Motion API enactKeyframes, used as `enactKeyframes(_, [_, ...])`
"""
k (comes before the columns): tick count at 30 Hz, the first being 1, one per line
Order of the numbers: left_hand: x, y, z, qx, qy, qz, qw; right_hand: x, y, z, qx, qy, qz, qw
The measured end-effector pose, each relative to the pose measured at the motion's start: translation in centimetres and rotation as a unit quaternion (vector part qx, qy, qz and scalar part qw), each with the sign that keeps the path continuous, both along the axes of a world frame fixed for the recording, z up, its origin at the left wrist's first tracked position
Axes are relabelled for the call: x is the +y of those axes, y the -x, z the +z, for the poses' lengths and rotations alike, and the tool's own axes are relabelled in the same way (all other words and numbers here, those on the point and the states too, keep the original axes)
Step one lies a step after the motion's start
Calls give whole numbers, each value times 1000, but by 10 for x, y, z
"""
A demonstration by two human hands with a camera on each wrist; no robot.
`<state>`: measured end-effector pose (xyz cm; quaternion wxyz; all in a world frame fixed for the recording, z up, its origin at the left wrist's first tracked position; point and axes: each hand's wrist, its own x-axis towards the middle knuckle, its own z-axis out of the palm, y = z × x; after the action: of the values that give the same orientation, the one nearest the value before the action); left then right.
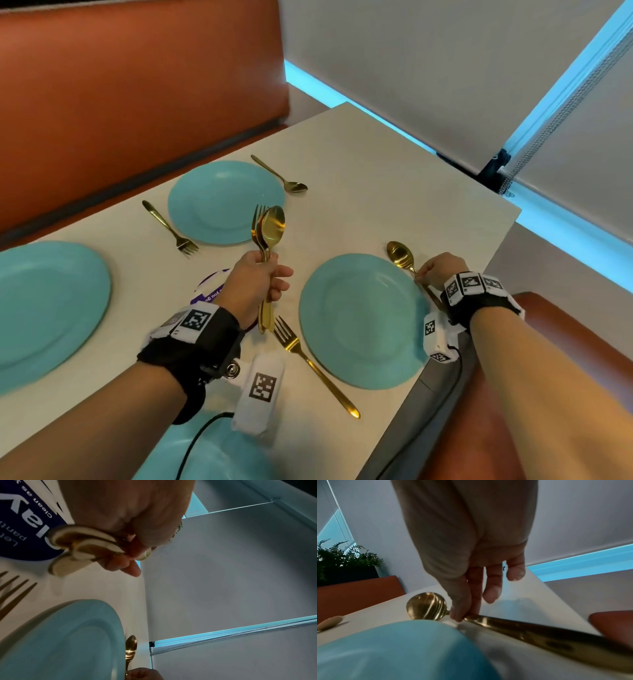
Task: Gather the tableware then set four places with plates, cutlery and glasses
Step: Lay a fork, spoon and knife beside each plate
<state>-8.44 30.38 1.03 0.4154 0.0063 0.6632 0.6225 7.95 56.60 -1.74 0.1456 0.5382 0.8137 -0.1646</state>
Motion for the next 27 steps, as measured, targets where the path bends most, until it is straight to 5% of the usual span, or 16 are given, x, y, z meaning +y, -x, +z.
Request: enactKeyframes(27, [5,3,-3,4,4,2,1000,18,30,-13,21,13,13,1000])
